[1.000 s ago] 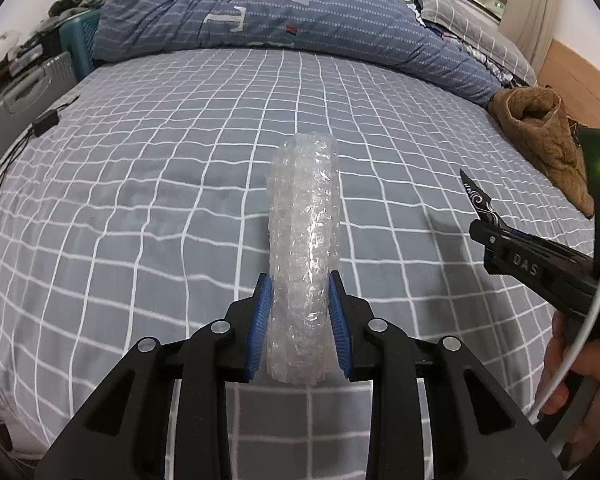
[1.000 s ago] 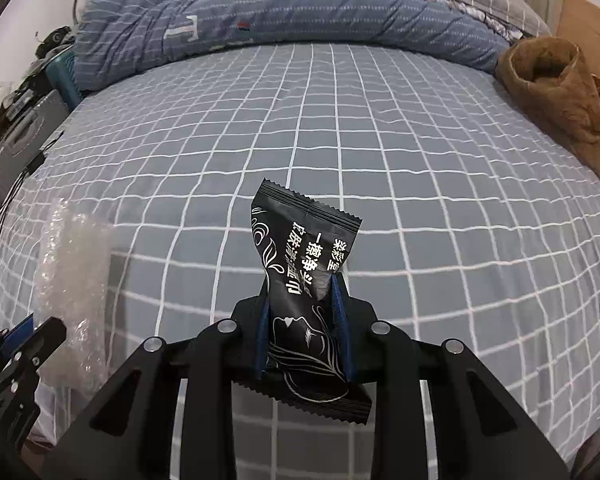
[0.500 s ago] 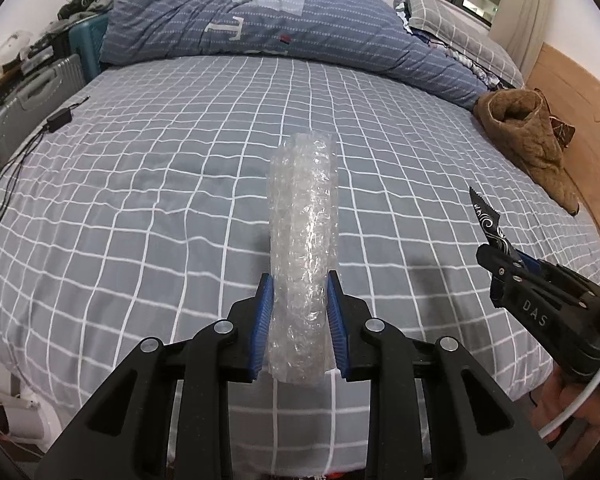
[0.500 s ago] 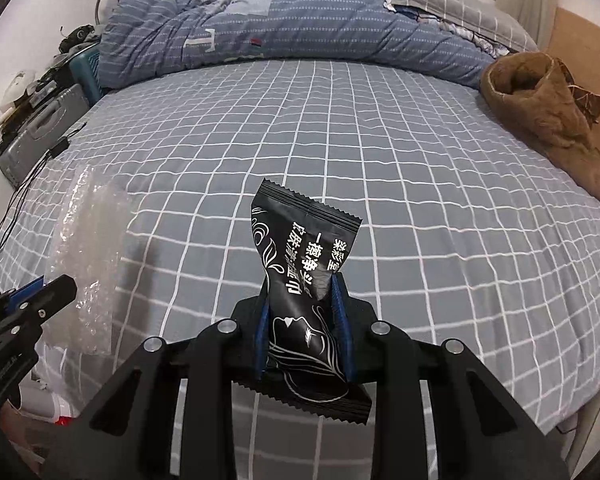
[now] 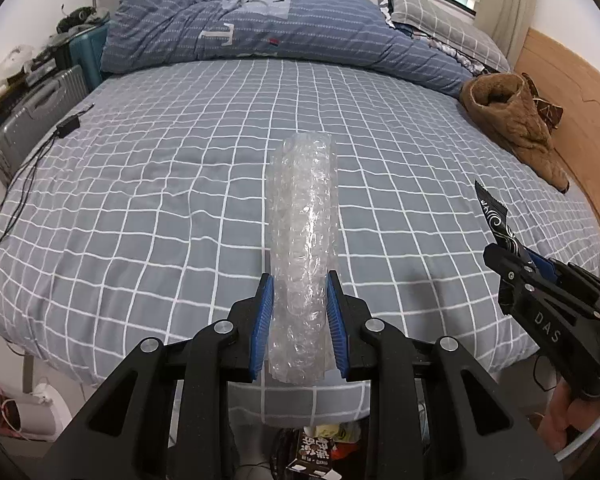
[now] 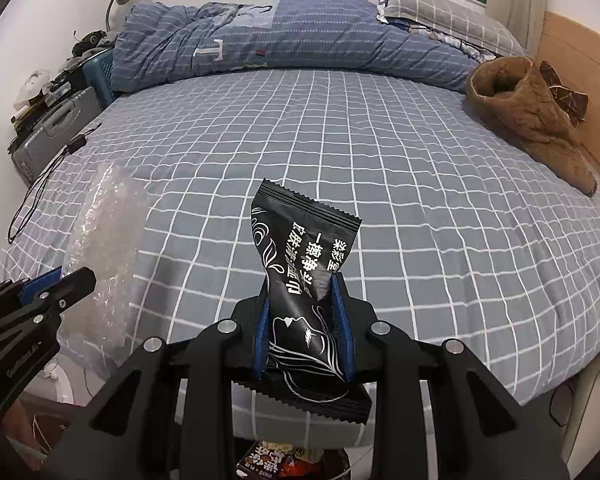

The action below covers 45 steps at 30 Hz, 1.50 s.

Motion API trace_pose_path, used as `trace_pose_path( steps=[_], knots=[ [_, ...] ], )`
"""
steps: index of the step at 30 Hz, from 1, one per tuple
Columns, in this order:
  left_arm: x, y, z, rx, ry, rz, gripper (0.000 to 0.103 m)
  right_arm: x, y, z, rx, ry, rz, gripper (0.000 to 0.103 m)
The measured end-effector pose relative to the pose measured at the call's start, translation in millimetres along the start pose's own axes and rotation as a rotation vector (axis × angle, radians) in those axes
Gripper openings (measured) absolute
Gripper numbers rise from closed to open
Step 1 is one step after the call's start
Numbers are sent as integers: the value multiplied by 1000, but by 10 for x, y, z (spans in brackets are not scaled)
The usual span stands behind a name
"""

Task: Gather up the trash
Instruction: 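Carry the bubble wrap and black packet with both tools down to the bin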

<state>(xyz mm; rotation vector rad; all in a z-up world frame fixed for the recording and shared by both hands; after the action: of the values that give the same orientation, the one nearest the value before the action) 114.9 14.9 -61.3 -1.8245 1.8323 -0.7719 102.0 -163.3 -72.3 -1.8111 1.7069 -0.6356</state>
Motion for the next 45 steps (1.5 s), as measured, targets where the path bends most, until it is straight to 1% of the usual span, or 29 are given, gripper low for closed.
trace_pose_path(
  steps=[9,20,32,40,45],
  knots=[
    [154,186,-283,-6,9,17,26,33,201,-364,8,6,1,27],
    [326,435,-579,-14,33,26,26,42,486,-699,4,11,-5,27],
    [438,829,-874,-26,41,34,26,44,807,-1027,5,23,-24,27],
    [514,1147,-1000,-49,70,32,26,22,1091,-1155,-10,29,-26,27],
    [555,1326,-1106,-44,67,48,26,13,1253,-1235,-17,30,-23,27]
  ],
)
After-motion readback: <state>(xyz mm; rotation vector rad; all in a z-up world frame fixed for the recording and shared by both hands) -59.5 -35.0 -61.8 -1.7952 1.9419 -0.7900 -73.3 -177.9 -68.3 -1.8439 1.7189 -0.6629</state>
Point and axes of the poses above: each gripper's, at about its wrist camera, not at the fingertips, and z roughly the way its jaws point, x to its right, y to its underside, the point moved 7 cm from there along z, roughly the way its jaws point, and after that the axes turned 8 degrees about x, right-handed, at the moved point
